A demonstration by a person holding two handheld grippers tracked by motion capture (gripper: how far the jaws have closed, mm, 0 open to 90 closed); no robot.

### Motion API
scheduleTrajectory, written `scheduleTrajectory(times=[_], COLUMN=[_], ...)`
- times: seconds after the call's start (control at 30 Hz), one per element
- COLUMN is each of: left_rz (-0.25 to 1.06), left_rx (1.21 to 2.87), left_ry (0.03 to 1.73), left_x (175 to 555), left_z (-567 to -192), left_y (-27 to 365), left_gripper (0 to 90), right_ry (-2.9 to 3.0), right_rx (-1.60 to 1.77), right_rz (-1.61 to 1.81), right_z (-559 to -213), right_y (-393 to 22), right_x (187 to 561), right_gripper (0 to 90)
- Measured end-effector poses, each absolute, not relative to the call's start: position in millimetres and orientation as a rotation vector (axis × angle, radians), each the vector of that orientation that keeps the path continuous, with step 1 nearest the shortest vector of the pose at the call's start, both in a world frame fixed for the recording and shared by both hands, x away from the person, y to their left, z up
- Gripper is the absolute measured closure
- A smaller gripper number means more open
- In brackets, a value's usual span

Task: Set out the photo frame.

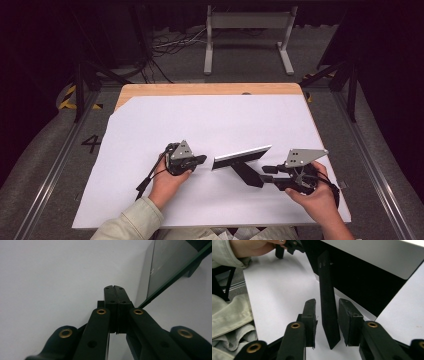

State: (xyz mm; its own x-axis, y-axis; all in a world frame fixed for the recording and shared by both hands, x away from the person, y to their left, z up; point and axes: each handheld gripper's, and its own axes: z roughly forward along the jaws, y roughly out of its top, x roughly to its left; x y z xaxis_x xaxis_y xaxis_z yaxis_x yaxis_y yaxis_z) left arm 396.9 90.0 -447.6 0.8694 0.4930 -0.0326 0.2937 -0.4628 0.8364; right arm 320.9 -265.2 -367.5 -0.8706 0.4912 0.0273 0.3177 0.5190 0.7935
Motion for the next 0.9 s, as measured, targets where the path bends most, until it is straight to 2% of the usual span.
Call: scheduleTrajectory(times=[0.1,0.37,0.9], left_rz=[0.268,0.276,0.170], left_rx=[2.109,2.173,2.268], left_ry=[0.563,0.502,0.447], left_x=[397,393,391], left_z=[-451,-452,-454], left_y=[86,70,62], left_gripper=[90.0,90.0,90.0], right_ry=[2.585,2.609,2.607], right_rx=[0.690,0.670,0.652], right_rz=[1.262,1.264,1.274], right_z=[-366,-362,-352], right_y=[-265,-265,-269], right_x=[320,317,312], right_gripper=[73.2,77.8,79.0])
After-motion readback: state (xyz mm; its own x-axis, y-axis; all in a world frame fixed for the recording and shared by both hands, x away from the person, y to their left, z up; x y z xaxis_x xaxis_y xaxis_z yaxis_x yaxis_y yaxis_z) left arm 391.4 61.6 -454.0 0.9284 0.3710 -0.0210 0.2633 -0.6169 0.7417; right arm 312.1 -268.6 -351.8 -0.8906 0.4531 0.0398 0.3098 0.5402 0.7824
